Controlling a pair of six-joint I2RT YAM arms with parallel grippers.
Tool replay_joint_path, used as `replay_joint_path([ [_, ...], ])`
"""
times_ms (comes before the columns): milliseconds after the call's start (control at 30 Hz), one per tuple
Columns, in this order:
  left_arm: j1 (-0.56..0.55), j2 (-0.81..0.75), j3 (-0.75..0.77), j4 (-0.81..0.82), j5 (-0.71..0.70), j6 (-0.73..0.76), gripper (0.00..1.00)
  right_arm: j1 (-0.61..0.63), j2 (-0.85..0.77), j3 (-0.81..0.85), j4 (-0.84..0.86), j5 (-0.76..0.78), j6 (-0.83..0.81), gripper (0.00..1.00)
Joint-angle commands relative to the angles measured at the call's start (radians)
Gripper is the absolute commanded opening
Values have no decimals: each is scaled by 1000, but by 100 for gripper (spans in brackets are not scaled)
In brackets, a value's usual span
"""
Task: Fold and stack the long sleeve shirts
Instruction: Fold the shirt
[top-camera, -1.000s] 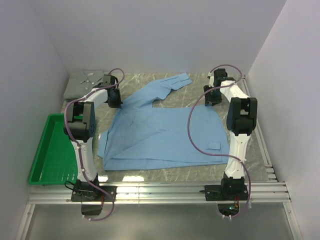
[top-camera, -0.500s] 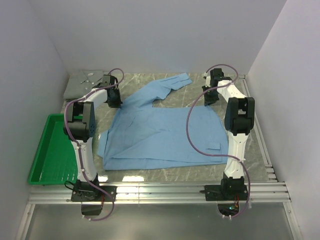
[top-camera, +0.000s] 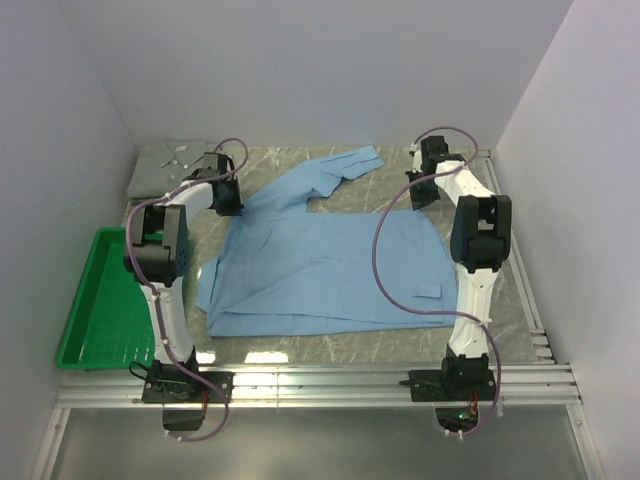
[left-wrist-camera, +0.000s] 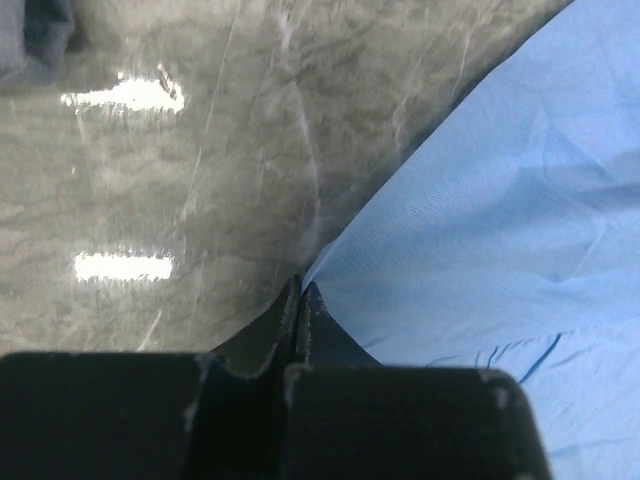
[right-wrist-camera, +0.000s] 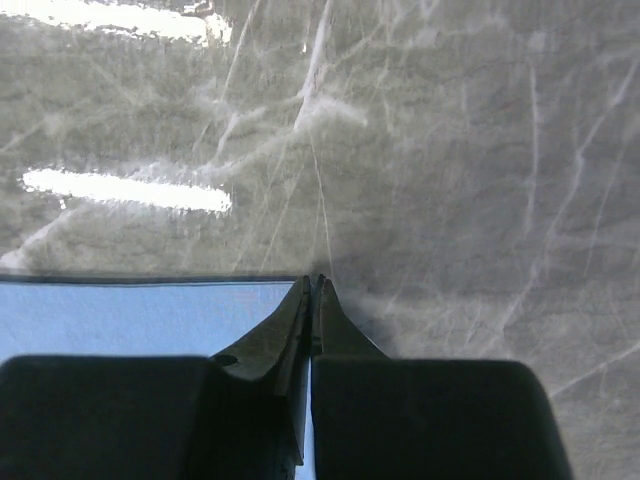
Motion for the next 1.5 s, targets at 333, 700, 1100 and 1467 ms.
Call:
replay_joint_path([
  [333, 28, -232, -143, 71, -24, 27, 0, -5, -347, -279, 256, 62, 197, 0],
  [700, 28, -410, -294, 99, -36, 32, 1, -5, -557, -572, 412, 92, 364, 0],
  [1100, 27, -579, -459, 101, -2, -36, 0, -5, -722, -807, 474, 114, 516, 0],
  [1467, 16, -641, -574, 42, 10, -85, 1, -4, -788, -953, 492, 149, 584, 0],
])
